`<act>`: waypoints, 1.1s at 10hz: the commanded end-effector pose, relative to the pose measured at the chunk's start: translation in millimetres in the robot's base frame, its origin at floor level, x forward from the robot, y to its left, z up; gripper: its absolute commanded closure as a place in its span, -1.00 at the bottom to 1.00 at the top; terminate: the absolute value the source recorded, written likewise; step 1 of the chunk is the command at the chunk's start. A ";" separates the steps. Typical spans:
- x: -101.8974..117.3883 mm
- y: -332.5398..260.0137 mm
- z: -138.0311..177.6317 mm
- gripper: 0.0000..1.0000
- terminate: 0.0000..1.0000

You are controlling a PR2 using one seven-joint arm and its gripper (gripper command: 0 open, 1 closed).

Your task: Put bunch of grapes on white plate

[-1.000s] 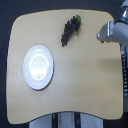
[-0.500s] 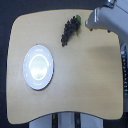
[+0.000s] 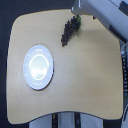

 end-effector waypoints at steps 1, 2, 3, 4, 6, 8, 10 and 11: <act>16.4 51.9 -47.3 -1.00 -1.00; 19.6 53.6 -57.4 -1.00 -1.00; 23.0 51.3 -70.1 -1.00 -1.00; 26.8 50.1 -77.3 -1.00 -1.00; 28.7 54.9 -91.3 -1.00 -1.00; 18.9 67.0 -102.4 -1.00 -1.00; 8.5 76.8 -110.5 -1.00 -1.00; 2.7 75.7 -112.0 -1.00 -1.00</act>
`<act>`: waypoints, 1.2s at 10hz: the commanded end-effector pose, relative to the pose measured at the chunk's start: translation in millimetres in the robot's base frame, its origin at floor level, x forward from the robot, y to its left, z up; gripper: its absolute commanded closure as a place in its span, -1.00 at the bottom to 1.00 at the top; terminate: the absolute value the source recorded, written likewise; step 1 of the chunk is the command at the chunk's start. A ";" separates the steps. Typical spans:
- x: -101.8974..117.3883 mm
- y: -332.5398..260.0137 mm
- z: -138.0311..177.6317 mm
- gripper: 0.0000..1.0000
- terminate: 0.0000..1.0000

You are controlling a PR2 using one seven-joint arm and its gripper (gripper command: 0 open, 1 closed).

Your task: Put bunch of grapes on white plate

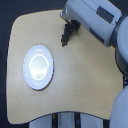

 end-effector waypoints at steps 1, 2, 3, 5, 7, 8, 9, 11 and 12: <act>-25.0 12.3 -20.5 -1.00 -1.00; -28.1 12.6 -22.4 -1.00 -1.00; -31.9 14.4 -26.4 -1.00 -1.00; -36.5 16.7 -33.9 -1.00 -1.00; -32.7 20.6 -38.4 -1.00 -1.00; -25.7 21.6 -39.3 -1.00 -1.00; -18.9 20.8 -39.9 -1.00 -1.00; -3.6 18.3 -41.4 -1.00 -1.00; 0.6 16.9 -40.6 -1.00 -1.00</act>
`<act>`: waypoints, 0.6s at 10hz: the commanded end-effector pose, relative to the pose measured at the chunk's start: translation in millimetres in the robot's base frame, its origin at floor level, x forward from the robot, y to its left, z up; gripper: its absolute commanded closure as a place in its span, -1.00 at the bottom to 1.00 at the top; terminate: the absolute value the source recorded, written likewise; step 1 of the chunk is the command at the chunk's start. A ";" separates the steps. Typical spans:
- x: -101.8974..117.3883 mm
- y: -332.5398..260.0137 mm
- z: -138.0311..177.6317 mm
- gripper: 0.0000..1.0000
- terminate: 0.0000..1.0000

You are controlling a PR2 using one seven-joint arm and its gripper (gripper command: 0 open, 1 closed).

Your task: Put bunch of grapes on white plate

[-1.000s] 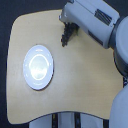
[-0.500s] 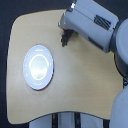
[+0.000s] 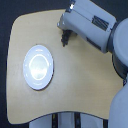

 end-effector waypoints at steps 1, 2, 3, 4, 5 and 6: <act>26.8 -2.2 -3.6 -1.00 -1.00; 23.5 -2.2 -5.3 -1.00 -1.00; 18.9 -3.9 -7.3 -1.00 -1.00; 14.7 -5.7 -7.2 -1.00 -1.00; 10.7 -4.9 -7.3 -1.00 -1.00; 9.7 -3.7 -7.8 1.00 -1.00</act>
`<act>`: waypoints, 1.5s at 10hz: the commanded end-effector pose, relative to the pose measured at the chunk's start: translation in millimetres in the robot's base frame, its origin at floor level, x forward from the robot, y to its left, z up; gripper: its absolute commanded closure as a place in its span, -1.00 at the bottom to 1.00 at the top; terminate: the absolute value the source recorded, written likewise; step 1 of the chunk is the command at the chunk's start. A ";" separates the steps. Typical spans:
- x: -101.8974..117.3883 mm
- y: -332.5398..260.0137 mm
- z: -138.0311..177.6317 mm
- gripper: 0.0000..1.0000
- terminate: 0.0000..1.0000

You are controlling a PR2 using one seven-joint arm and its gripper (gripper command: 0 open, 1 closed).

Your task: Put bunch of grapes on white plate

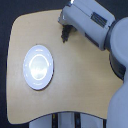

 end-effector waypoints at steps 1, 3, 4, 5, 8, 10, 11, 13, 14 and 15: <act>-11.8 0.4 -4.6 1.00 -1.00; -13.1 4.1 -4.1 1.00 -1.00; -14.0 7.4 -4.4 1.00 -1.00; -14.0 8.6 -4.2 1.00 -1.00; -14.2 6.2 -3.9 1.00 -1.00; -14.7 3.8 -4.4 1.00 -1.00; -13.7 3.2 -3.8 1.00 -1.00; -13.5 5.3 -2.5 1.00 -1.00; -14.4 6.7 -2.3 1.00 -1.00; -14.7 7.0 -1.6 1.00 -1.00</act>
